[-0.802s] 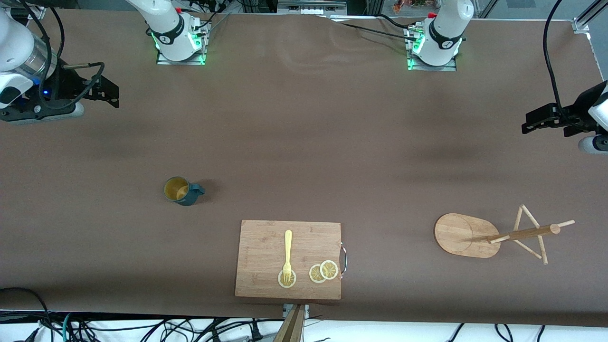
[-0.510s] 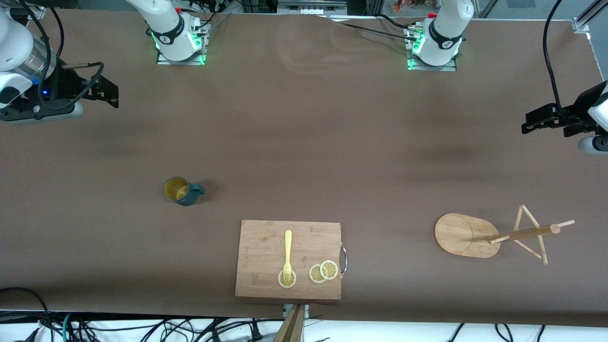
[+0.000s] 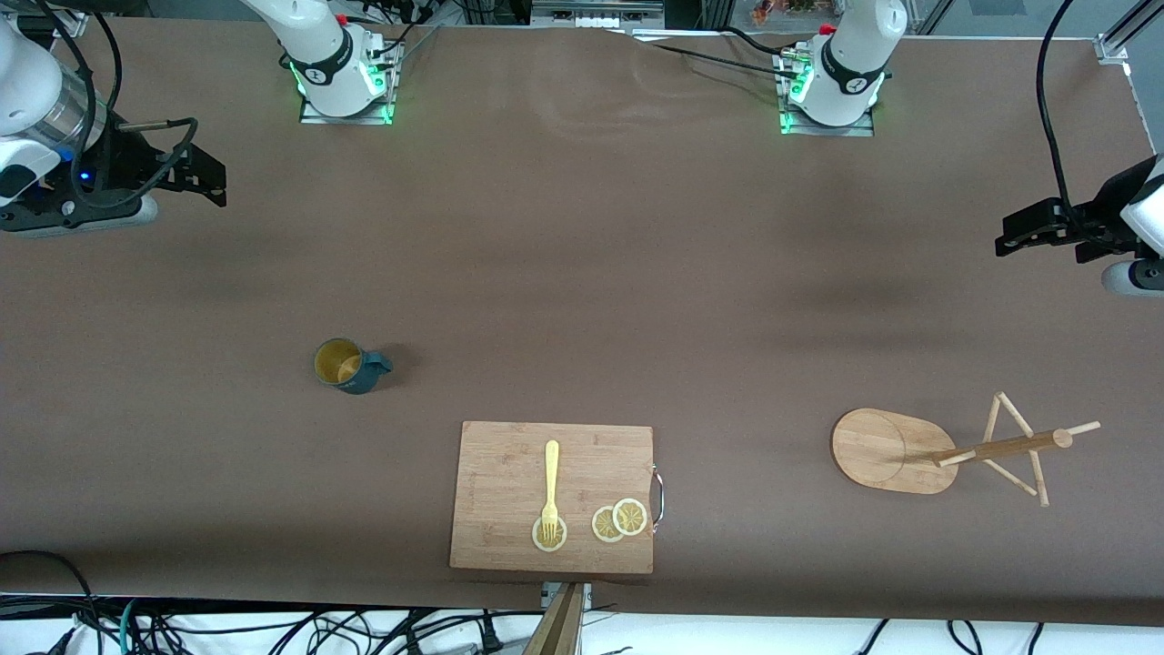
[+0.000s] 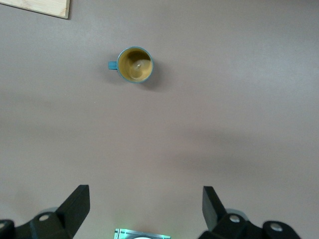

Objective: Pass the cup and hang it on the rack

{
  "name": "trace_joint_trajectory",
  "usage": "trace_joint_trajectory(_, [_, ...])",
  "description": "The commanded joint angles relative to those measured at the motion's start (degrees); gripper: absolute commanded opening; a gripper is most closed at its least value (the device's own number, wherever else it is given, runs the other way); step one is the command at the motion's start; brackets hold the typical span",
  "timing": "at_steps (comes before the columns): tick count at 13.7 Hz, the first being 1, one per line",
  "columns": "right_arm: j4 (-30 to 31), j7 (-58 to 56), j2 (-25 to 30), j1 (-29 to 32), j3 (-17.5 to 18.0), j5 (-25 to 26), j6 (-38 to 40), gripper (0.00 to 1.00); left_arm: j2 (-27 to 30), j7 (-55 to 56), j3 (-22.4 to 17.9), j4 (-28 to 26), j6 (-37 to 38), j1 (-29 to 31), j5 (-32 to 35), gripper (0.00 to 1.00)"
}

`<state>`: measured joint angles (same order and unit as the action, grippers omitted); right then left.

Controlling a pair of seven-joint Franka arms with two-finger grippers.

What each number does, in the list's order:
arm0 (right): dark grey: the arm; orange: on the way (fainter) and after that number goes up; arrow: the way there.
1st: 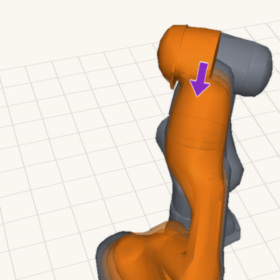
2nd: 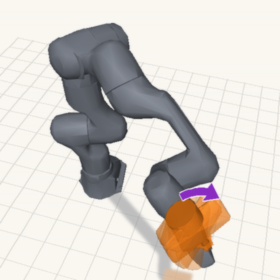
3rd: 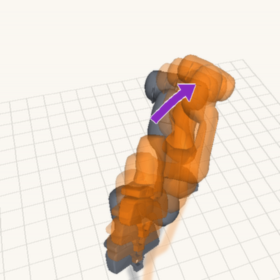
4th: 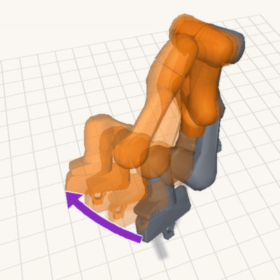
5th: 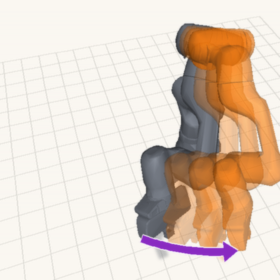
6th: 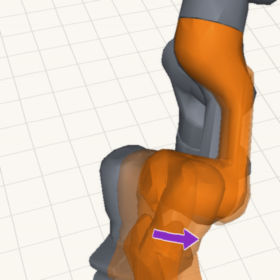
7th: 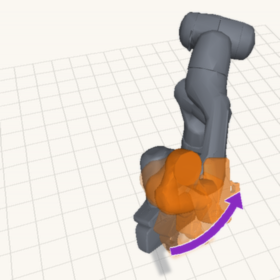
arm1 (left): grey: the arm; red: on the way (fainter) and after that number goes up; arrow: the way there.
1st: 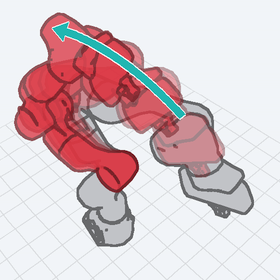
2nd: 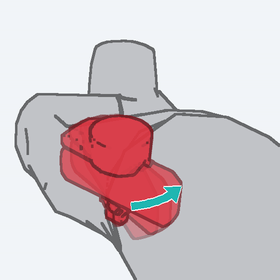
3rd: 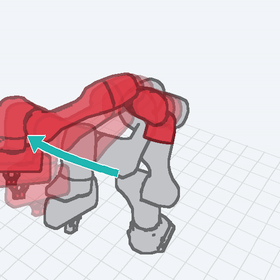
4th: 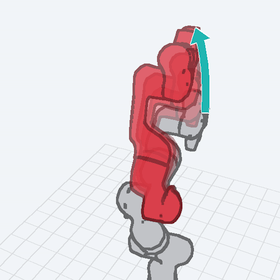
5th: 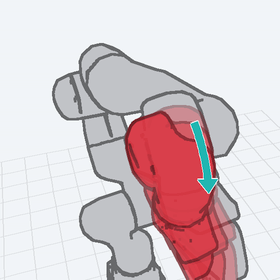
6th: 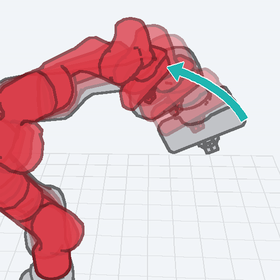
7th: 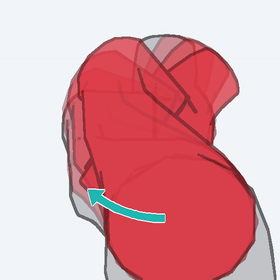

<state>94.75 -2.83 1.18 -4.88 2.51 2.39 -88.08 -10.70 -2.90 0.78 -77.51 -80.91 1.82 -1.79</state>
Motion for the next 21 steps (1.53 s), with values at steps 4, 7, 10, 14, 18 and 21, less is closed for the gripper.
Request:
trace_joint_trajectory(4, [-0.8, -0.42, -0.04, 0.92, 0.3, -0.98, 1.33, 1.0, -0.64, -0.09, 0.01, 1.48, 0.22, -0.15, 0.21, 1.0])
trace_joint_trajectory(7, [-0.71, -0.42, -0.04, 0.92, 0.3, -0.98, 1.33, 1.0, -0.64, -0.09, 0.01, 1.48, 0.22, -0.23, 0.21, 1.0])
trace_joint_trajectory(10, [-0.8, -0.42, -0.04, 0.92, 0.3, -0.98, 1.33, 1.0, -0.73, -0.18, 0.01, 1.48, 0.22, -0.06, 0.21, 1.0])
trace_joint_trajectory(14, [-0.71, -0.42, -0.04, 0.92, 0.3, -0.98, 1.42, 1.0, -0.73, -0.09, 0.01, 1.48, 0.22, -0.15, 0.21, 1.0])
trace_joint_trajectory(18, [-0.71, -0.42, -0.04, 1.01, 0.3, -1.07, 0.63, 1.0, -0.73, -0.09, 0.01, 1.48, 0.22, -0.24, 0.21, 1.0])
trace_joint_trajectory(21, [-0.71, -0.51, -0.83, 1.1, 0.3, -1.07, -0.69, 1.0, -0.73, -0.09, 0.01, 1.48, 0.22, -0.32, 0.21, 1.0])
